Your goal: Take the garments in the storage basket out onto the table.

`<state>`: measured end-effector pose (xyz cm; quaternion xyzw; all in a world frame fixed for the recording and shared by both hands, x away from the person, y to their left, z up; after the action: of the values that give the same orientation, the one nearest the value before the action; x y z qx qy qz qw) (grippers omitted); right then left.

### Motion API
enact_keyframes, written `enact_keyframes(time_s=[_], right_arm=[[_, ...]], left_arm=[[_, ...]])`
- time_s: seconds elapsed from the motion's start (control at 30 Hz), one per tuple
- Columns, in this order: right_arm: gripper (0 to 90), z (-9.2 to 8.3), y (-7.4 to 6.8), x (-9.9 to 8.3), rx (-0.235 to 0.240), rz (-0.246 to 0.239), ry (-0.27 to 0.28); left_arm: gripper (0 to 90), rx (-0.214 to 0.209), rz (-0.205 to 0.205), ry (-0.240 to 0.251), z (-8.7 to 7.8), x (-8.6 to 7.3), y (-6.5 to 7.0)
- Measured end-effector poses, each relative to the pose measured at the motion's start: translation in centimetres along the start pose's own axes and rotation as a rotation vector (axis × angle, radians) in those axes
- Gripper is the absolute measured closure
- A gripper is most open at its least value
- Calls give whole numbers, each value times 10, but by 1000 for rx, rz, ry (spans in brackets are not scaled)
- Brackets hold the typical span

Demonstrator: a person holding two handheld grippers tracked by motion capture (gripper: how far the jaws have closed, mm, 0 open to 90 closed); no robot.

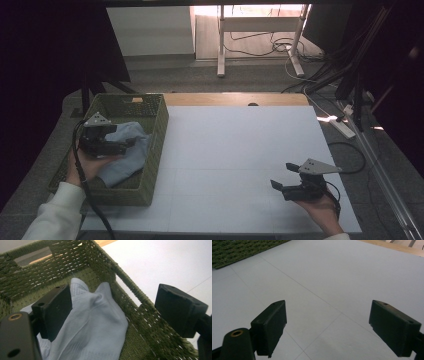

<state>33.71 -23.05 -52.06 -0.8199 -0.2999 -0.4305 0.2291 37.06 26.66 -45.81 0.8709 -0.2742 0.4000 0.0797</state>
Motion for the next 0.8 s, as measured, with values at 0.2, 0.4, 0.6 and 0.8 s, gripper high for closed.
enact_keyframes(time_s=[0.2,0.4,0.6,0.8], right_arm=[[150,1,0,-1,-1,-4,-6],[150,2,0,-2,-6,-9,-13],[150,2,1,-3,-9,-13,-18],[150,2,-1,-2,6,-2,-12]], left_arm=[[146,10,-11,-14,3,-2,-9],[156,17,-20,-18,5,-3,-17],[156,20,-28,-37,8,-5,-25],[157,29,-39,-42,10,-5,-33]])
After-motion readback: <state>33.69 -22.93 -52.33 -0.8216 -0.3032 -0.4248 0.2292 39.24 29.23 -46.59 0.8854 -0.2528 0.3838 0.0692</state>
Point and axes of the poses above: each handheld gripper's, and its own axes: z roughly forward along the jaws, x roughly out of its top, y roughly to its right, the point moved 9 cm from there along z, roughly forward along the jaws, and after that the axes turned 6 degrees about z, right-handed, at the moved point
